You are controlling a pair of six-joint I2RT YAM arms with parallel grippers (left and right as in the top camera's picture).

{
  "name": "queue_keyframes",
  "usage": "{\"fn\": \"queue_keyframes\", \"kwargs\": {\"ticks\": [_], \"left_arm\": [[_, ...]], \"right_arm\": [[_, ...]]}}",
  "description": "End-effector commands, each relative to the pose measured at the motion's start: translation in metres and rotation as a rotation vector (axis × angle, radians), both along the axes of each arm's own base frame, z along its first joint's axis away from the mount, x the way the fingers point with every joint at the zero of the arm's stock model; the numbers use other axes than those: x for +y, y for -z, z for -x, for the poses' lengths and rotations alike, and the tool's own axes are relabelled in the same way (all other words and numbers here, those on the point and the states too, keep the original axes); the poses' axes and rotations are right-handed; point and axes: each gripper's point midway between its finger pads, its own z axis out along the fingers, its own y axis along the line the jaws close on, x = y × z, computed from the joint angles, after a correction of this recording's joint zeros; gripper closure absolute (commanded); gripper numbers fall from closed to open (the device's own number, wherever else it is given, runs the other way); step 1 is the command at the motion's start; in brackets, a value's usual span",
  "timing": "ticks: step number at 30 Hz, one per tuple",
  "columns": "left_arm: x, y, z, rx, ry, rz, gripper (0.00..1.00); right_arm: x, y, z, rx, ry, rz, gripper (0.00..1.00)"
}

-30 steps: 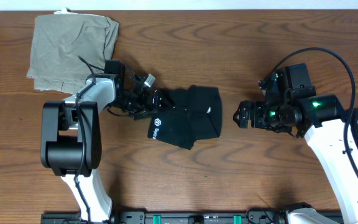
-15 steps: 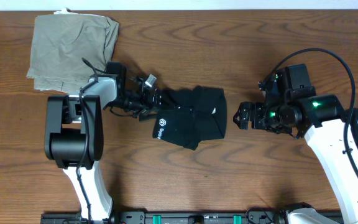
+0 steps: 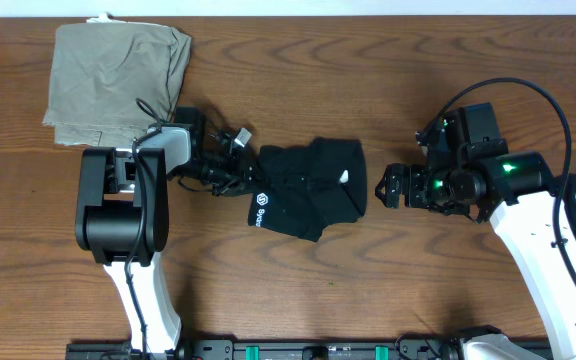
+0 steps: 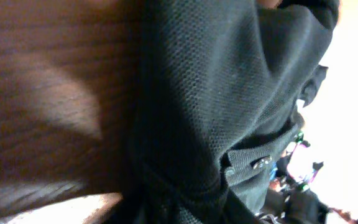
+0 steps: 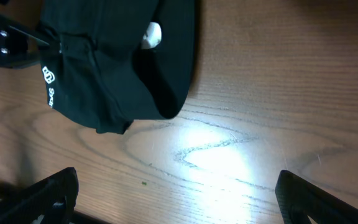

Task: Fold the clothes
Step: 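Grasp the black bundle's left edge with the left gripper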

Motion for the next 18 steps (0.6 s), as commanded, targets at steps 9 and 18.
{"fn": "queue_keyframes", "kwargs": {"ticks": [9, 18], "left_arm": [[0.013, 0.031, -0.005, -0.003, 0.025, -0.151, 0.94], [0.022, 0.001, -0.073, -0.182, -0.005, -0.249, 0.94]], "right_arm": [[0.0, -0.003, -0.001, -0.009, -0.012, -0.004, 0.01], [-0.001, -0.001, 0.003, 0.005, -0.022, 0.002, 0.01]]}}
